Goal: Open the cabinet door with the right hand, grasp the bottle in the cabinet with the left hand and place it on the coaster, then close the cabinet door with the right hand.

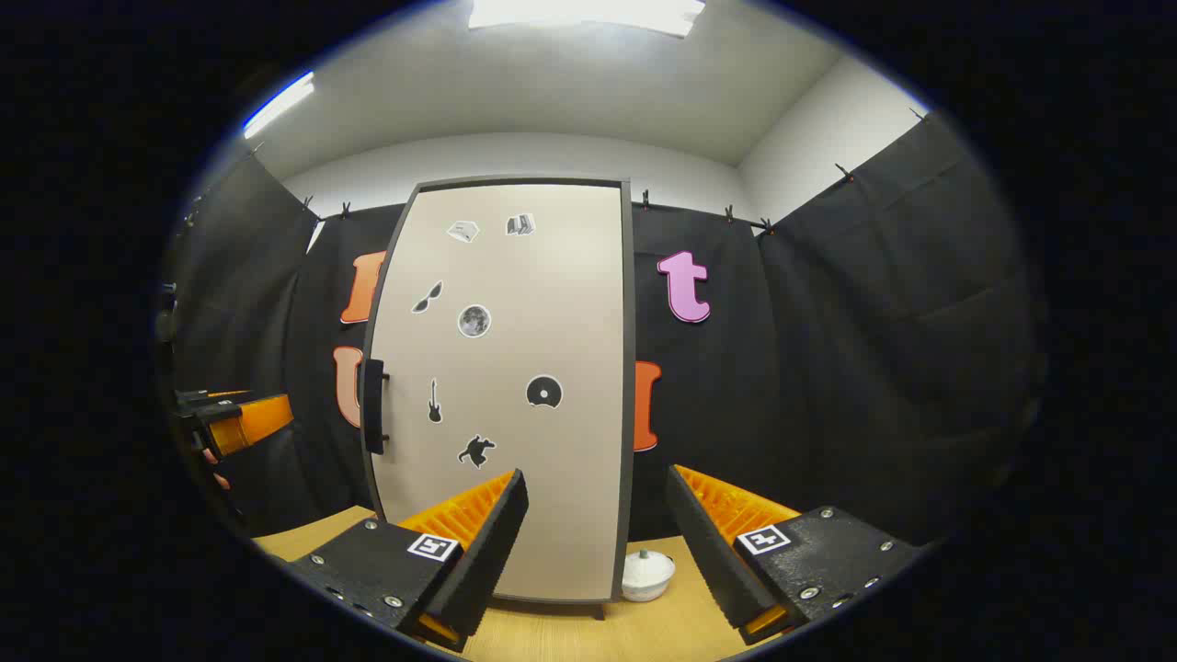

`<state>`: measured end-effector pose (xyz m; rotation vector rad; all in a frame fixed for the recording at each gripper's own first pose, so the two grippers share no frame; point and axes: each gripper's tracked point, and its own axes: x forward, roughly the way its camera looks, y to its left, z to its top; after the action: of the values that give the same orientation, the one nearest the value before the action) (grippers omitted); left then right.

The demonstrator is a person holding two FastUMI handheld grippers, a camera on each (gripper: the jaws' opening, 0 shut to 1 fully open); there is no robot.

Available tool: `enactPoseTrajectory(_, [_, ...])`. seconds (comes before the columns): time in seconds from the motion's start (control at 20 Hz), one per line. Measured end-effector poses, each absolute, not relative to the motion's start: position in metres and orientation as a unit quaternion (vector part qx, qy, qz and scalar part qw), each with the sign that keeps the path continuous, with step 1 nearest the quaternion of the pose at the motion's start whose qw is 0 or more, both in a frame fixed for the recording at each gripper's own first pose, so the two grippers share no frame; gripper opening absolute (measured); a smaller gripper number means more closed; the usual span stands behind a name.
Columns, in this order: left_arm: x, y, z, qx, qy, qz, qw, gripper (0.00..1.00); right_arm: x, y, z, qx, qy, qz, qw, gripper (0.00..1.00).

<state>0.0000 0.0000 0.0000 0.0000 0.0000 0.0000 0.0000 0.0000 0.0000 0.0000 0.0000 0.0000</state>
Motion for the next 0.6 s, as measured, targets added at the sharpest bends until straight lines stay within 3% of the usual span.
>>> enactPoseTrajectory(0.6, [0.001,0.006,-0.004,-0.003,0.003,-0.008,1.000,0.96,-0.002,0.013,0.003,-0.005,0.004,-0.006,1.000,0.94])
